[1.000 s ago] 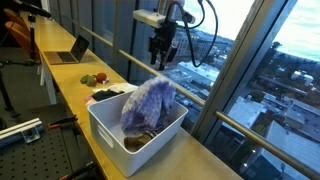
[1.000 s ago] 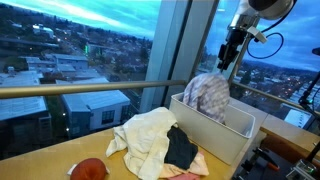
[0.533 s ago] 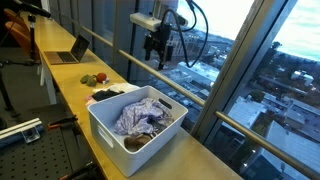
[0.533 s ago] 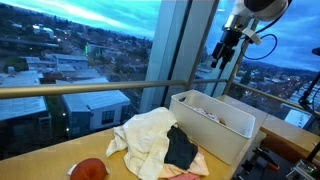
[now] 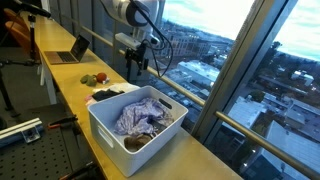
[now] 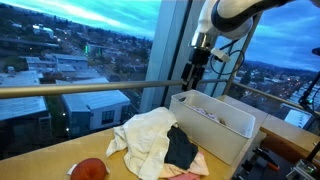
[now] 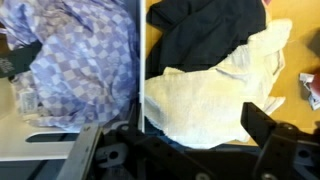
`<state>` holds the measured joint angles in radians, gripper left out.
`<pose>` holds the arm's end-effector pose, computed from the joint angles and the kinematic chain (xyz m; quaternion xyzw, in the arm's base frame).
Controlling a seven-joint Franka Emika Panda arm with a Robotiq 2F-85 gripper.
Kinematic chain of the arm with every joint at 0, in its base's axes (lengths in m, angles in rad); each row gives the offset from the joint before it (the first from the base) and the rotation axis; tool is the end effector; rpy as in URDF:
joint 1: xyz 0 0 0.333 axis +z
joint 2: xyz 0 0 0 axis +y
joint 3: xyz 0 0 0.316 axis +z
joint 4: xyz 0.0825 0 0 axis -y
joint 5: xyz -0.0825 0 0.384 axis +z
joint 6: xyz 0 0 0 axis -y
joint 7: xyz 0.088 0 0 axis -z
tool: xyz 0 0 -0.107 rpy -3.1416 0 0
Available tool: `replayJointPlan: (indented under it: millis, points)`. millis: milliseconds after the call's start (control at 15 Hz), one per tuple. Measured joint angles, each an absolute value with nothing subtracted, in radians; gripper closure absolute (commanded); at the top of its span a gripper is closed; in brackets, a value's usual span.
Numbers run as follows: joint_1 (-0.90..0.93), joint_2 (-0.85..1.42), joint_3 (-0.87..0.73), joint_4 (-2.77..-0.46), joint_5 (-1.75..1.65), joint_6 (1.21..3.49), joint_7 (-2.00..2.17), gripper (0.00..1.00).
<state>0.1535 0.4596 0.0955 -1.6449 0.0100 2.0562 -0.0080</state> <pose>0.6503 0.1586 0.3454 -0.9920 -0.1213 0.0261 0.0227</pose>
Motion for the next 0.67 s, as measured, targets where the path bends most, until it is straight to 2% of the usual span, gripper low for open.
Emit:
replayJointPlan:
  millis: [667]
  points:
    - [0.286,0.735,0.112,-1.472,-0.082,2.054,0.018,0.00]
